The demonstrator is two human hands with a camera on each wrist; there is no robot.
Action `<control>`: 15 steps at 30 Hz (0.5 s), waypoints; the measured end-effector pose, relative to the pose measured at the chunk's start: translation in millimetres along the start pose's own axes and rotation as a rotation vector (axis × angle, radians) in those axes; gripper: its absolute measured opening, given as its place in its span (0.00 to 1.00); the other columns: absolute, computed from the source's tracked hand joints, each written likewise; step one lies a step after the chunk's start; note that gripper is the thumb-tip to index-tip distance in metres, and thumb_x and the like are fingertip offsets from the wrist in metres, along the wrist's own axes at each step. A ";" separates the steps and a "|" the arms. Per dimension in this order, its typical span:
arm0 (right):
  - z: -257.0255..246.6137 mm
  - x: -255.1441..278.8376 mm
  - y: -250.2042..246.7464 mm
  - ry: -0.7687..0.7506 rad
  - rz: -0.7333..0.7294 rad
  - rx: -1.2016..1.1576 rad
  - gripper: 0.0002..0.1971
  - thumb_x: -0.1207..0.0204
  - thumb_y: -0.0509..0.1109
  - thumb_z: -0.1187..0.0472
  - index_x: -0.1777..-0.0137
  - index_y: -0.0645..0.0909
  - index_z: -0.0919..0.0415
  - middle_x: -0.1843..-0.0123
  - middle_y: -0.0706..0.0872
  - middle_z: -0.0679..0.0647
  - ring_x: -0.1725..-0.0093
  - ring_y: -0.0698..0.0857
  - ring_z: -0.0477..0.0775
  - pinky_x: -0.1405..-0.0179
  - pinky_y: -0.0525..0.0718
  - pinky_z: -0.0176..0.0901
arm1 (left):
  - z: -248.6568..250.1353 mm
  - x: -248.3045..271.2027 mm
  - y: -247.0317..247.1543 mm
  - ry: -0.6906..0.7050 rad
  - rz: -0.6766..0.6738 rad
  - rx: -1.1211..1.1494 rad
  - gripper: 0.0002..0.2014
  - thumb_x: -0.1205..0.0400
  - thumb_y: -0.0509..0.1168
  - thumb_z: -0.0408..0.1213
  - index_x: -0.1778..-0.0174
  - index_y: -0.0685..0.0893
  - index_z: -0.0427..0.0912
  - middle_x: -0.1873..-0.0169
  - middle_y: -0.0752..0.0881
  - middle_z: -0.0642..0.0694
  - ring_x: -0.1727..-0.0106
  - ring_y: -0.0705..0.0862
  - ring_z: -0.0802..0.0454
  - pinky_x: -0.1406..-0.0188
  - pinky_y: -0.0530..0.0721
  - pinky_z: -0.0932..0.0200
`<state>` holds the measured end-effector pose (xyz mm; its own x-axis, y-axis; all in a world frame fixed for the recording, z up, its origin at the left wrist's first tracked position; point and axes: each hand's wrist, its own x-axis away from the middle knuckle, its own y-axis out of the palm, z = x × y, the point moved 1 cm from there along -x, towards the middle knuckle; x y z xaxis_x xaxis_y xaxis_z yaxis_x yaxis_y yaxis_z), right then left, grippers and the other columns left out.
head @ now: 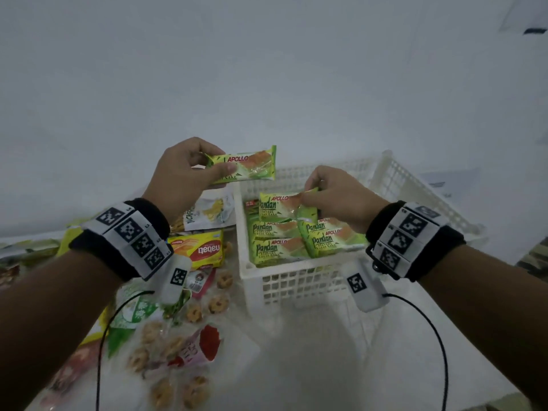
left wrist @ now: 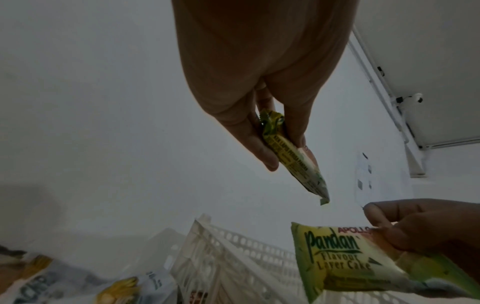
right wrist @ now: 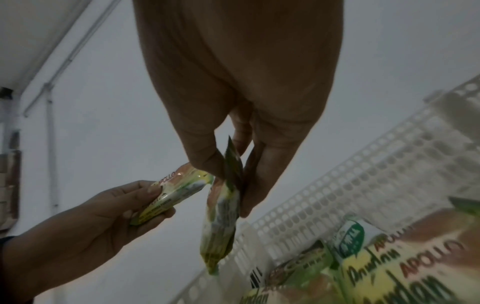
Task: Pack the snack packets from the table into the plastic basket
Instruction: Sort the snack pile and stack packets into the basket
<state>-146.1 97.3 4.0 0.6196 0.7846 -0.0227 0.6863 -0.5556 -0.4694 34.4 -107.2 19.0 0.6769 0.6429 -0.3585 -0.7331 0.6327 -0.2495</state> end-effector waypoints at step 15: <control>-6.2 -54.3 -18.7 -0.087 -0.653 0.297 0.10 0.23 0.79 0.67 0.58 0.79 0.60 0.73 0.83 0.48 0.75 0.77 0.47 0.72 0.77 0.39 | 13.8 -9.0 40.6 0.017 0.106 -0.156 0.18 0.24 0.81 0.41 0.47 0.86 0.34 0.58 0.88 0.32 0.55 0.91 0.38 0.55 0.94 0.47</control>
<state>-190.2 63.4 19.5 0.0770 0.9569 0.2799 0.7659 0.1230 -0.6311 -0.6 -81.4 24.5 0.5948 0.6943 -0.4053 -0.8028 0.4860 -0.3454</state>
